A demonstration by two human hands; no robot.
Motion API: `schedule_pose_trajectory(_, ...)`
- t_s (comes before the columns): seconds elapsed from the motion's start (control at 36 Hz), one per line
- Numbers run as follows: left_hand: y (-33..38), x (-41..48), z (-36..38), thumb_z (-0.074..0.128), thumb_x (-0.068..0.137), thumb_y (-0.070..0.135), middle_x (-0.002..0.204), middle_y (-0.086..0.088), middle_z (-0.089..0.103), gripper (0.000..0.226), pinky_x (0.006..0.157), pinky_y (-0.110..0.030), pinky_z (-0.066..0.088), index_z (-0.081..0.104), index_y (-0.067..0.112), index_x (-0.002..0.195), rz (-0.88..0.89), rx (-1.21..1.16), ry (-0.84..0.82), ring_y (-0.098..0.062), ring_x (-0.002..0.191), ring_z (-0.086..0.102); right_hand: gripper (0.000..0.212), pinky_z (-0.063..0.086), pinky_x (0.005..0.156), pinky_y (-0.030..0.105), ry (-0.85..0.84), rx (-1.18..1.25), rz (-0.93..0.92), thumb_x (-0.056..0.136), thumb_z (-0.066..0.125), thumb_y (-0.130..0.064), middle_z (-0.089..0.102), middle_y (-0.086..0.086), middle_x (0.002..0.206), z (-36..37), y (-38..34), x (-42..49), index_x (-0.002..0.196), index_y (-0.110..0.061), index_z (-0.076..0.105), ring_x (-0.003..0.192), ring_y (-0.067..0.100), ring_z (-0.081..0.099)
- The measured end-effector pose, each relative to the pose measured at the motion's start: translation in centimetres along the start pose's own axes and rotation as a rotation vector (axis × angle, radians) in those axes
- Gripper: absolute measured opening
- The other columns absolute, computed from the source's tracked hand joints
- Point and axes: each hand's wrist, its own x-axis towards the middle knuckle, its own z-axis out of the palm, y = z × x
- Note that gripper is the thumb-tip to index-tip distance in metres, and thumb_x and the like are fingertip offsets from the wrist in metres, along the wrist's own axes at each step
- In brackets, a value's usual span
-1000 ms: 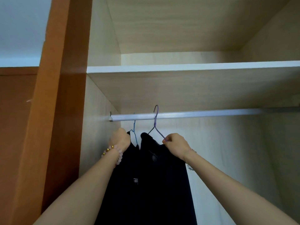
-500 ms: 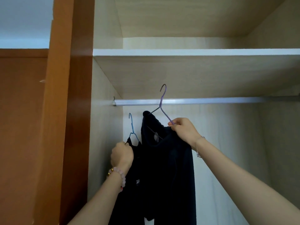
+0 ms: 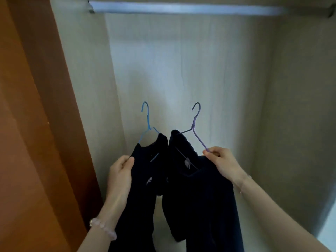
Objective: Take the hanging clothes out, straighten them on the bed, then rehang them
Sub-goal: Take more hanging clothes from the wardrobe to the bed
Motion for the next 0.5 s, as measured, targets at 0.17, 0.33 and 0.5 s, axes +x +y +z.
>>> schedule_pose_trajectory(0.17,-3.5,-5.4,-0.3,0.047,0.095,0.016,0.063,0.003,0.065,0.029,0.064,-0.031,0.045,0.064,0.014,0.071,-0.135,-0.127,-0.137,-0.015,0.066,0.064,0.028,0.047,0.058,0.001,0.041,-0.047,0.107,0.1,0.059,-0.014,0.073,-0.022,0.062,-1.2,7.7,-5.1,0.076,-0.023,0.068,0.06,-0.005,0.065)
schedule_pose_trajectory(0.33,-6.0,-7.1,0.8,0.05,0.093,0.014,0.079,-0.029,0.055,0.021,0.073,-0.037,0.038,0.062,0.004,0.079,-0.115,-0.142,-0.295,-0.025,0.075,0.054,0.031,0.043,0.057,0.004,0.175,-0.114,0.093,0.099,0.059,-0.008,0.069,-0.025,0.059,-4.0,9.5,-8.3,0.073,-0.024,0.065,0.055,-0.011,0.059)
schedule_pose_trajectory(0.5,-6.5,-5.6,2.7,0.05,0.093,0.015,0.088,-0.027,0.06,0.022,0.079,-0.04,0.041,0.066,0.012,0.08,-0.072,-0.205,-0.45,-0.029,0.082,0.057,0.021,0.044,0.06,-0.001,0.375,-0.154,0.097,0.099,0.061,-0.012,0.072,-0.022,0.064,-6.5,8.5,-11.4,0.082,-0.022,0.069,0.06,-0.015,0.061)
